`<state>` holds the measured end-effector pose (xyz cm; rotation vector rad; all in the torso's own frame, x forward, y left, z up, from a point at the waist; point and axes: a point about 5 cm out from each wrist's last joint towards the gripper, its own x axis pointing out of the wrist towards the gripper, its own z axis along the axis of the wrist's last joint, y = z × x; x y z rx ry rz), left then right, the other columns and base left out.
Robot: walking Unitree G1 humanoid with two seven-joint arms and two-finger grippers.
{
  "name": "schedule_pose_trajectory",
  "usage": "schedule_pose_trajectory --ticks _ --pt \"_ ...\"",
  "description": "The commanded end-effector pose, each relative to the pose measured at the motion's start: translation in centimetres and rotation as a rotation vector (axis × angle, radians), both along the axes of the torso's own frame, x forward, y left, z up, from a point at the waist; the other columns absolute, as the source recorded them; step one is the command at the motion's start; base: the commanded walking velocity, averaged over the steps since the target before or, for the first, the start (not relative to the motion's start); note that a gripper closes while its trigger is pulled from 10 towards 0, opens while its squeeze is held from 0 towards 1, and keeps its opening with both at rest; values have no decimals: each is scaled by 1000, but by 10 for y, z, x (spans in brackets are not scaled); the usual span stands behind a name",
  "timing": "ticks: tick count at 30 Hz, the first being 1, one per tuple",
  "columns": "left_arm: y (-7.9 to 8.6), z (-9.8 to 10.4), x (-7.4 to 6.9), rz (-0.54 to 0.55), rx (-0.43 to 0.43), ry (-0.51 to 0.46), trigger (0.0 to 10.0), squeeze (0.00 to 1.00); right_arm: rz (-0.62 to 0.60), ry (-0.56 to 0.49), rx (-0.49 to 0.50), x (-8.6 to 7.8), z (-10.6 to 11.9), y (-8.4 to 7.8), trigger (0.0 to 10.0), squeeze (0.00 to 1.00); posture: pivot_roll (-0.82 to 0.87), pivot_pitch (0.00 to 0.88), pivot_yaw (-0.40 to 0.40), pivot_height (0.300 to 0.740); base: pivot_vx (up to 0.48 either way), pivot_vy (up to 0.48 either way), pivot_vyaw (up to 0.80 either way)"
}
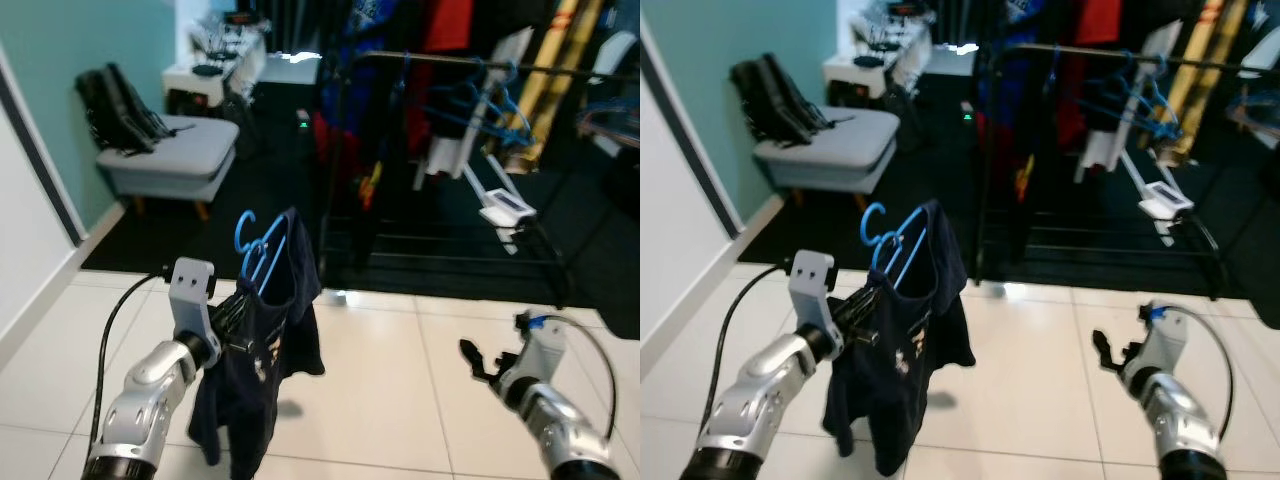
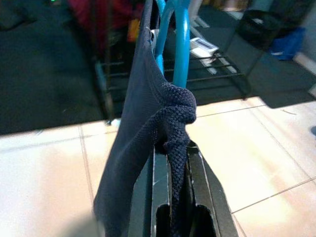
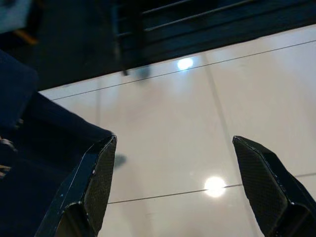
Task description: Hang hanger
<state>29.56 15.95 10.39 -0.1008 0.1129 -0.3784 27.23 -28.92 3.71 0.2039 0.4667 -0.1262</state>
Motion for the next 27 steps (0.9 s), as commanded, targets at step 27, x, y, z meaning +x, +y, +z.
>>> schedule_pose_trajectory --ticks 27 --pt "-49 93 10 -138 -4 -317 10000 0 -5 -47 -29 8 6 4 10000 0 -43 0 -49 740 397 0 -652"
